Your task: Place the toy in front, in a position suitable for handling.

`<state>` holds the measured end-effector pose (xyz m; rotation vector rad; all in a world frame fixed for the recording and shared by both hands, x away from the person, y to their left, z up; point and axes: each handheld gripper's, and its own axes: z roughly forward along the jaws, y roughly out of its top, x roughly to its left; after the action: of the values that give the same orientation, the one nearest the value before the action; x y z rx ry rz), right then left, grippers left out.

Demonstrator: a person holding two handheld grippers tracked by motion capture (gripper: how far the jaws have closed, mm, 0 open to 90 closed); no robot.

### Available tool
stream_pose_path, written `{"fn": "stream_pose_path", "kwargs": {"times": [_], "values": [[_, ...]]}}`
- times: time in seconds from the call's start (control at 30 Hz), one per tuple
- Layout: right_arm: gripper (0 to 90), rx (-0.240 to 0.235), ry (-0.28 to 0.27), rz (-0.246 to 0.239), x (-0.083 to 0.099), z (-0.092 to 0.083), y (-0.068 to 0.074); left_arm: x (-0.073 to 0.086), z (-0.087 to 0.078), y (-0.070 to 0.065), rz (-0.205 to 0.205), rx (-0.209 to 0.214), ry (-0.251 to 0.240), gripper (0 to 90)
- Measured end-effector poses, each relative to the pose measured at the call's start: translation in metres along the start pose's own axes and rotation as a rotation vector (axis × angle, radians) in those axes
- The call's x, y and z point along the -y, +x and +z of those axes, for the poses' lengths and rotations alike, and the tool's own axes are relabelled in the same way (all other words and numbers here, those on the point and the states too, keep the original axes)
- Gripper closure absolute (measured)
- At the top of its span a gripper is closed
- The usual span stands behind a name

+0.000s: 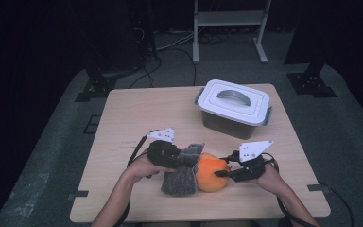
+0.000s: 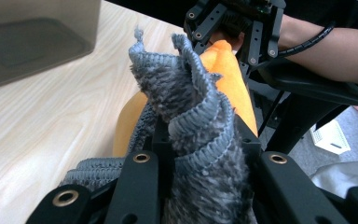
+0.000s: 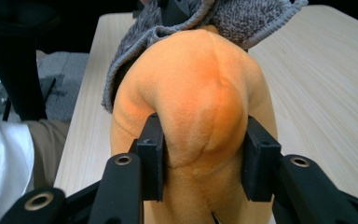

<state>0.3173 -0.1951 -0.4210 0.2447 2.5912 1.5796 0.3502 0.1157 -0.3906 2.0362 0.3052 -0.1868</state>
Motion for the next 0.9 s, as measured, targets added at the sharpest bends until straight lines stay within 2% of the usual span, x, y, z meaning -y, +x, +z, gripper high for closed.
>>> {"fn": "stream_pose_path", "kwargs": {"times": [0.13, 0.2, 0.3, 0.4, 0.47, 0.53, 0.6, 0.63, 0.77, 0.9], "values": [[58.0, -0.022, -0.026, -0.001, -0.004, 0.013, -0.001, 0.003, -0.017, -0.002, 0.003, -0.012, -0.010, 69.6], [56.1, -0.029, -0.032, -0.003, -0.007, 0.022, -0.001, 0.004, -0.023, -0.003, 0.002, -0.034, -0.008, 69.6], [49.2, -0.014, -0.014, 0.019, -0.010, 0.030, -0.004, 0.007, -0.027, -0.003, -0.005, -0.057, -0.005, 69.5], [51.9, -0.010, 0.013, -0.003, -0.012, 0.027, -0.004, 0.003, -0.031, -0.004, 0.005, -0.055, -0.029, 69.5], [52.7, -0.013, 0.018, -0.003, -0.012, 0.027, -0.003, -0.003, -0.029, -0.007, 0.023, -0.044, -0.036, 69.5], [53.0, -0.016, 0.024, -0.024, -0.014, 0.031, 0.000, -0.014, -0.022, -0.014, 0.053, -0.021, -0.028, 69.7], [53.3, -0.019, 0.028, -0.055, -0.017, 0.035, 0.005, -0.021, -0.013, -0.018, 0.076, -0.008, -0.005, 69.6], [53.3, -0.020, 0.029, -0.062, -0.018, 0.037, 0.007, -0.026, -0.007, -0.020, 0.094, -0.007, 0.023, 69.6], [54.5, -0.017, 0.046, -0.093, -0.016, 0.035, 0.012, -0.028, 0.005, -0.020, 0.093, -0.020, 0.077, 69.6], [55.9, -0.011, 0.048, -0.104, -0.008, 0.026, 0.011, -0.023, -0.002, -0.016, 0.081, -0.030, 0.065, 69.5]]}}
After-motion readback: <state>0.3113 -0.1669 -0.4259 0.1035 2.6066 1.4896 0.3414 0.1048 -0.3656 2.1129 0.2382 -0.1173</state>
